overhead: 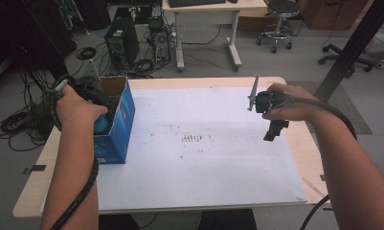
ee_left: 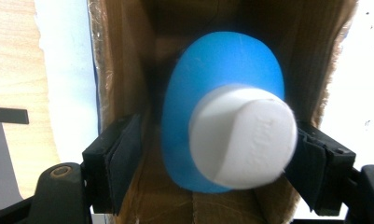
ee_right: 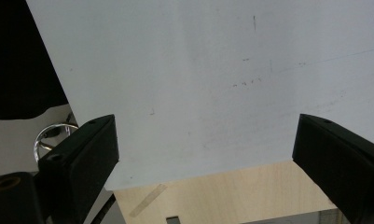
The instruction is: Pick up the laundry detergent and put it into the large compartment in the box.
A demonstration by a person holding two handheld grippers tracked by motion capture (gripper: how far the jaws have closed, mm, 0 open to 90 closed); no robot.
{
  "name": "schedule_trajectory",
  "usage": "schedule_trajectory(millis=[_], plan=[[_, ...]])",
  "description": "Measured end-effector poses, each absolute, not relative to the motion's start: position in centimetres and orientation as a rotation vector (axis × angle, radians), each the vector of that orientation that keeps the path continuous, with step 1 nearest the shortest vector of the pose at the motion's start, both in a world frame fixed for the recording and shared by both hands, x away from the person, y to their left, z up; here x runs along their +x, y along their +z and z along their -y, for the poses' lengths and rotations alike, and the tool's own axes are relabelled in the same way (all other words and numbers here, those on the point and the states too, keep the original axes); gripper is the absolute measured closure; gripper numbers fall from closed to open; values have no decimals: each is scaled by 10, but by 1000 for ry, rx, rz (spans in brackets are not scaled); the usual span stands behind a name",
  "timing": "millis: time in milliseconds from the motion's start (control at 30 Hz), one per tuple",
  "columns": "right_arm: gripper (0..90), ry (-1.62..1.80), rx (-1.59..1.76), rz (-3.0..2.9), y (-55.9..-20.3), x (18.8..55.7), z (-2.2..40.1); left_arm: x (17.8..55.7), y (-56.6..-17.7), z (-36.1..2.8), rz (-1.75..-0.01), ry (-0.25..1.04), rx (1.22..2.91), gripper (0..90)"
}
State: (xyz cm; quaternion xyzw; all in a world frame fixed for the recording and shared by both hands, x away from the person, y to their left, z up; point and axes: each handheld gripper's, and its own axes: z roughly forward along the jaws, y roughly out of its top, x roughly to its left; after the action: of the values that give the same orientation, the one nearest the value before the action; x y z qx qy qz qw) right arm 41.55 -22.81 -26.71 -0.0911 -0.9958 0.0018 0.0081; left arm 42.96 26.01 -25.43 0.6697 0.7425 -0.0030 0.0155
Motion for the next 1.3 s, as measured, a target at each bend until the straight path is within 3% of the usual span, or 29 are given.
schedule_trajectory(millis=[767,1300], plan=[[67,-5,-276,3127,-260,413,230,423,-215,-250,-2283,57,2131,109],[67,-11,-280,3129,-259,413,228,423,-206,-221,-2080,39,2310,17]])
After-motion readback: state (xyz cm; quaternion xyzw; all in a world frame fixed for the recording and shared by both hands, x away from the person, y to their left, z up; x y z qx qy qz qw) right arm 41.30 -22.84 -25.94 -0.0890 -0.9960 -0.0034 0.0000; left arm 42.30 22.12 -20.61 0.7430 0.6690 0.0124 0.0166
